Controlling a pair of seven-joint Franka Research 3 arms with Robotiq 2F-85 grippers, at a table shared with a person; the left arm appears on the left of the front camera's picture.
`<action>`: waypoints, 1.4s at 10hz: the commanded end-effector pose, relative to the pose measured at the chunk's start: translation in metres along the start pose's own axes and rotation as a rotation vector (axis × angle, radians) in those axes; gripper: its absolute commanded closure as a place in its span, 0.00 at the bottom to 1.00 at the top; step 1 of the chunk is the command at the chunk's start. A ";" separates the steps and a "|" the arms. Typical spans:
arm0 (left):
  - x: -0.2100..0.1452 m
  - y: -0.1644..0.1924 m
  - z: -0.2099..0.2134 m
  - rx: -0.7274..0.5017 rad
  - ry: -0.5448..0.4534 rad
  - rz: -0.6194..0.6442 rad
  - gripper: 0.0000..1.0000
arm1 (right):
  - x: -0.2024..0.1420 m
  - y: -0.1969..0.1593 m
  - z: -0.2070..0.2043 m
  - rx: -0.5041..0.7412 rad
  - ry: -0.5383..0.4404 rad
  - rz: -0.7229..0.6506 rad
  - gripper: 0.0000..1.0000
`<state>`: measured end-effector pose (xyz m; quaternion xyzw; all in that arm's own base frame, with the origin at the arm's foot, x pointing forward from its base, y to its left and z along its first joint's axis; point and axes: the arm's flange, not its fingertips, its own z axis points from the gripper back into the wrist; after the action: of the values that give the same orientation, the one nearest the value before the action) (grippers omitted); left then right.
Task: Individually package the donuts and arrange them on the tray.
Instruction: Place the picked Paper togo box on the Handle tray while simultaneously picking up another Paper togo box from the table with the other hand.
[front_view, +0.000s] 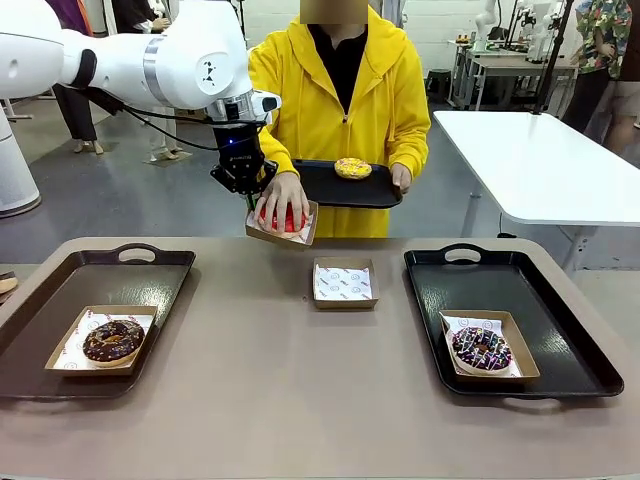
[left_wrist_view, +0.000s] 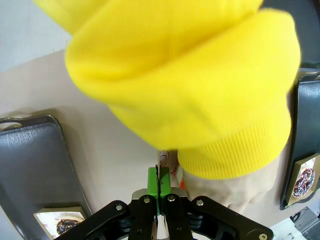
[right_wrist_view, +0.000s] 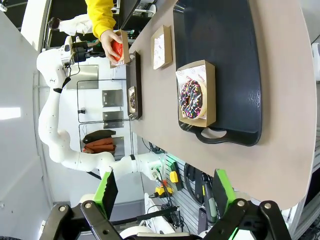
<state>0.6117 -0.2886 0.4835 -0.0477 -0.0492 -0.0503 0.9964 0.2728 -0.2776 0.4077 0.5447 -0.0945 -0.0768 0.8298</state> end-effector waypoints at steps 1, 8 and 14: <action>-0.004 0.002 0.002 0.004 0.002 -0.005 1.00 | -0.002 -0.001 0.002 0.007 0.011 0.003 0.00; -0.004 0.002 0.002 0.004 0.002 -0.005 1.00 | -0.002 -0.001 0.002 0.007 0.011 0.003 0.00; 0.000 0.000 0.000 0.000 0.000 0.000 0.99 | 0.010 0.010 -0.008 -0.040 -0.086 -0.005 0.00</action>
<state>0.6117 -0.2887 0.4833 -0.0477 -0.0491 -0.0503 0.9964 0.2771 -0.2780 0.4095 0.5381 -0.1038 -0.0806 0.8326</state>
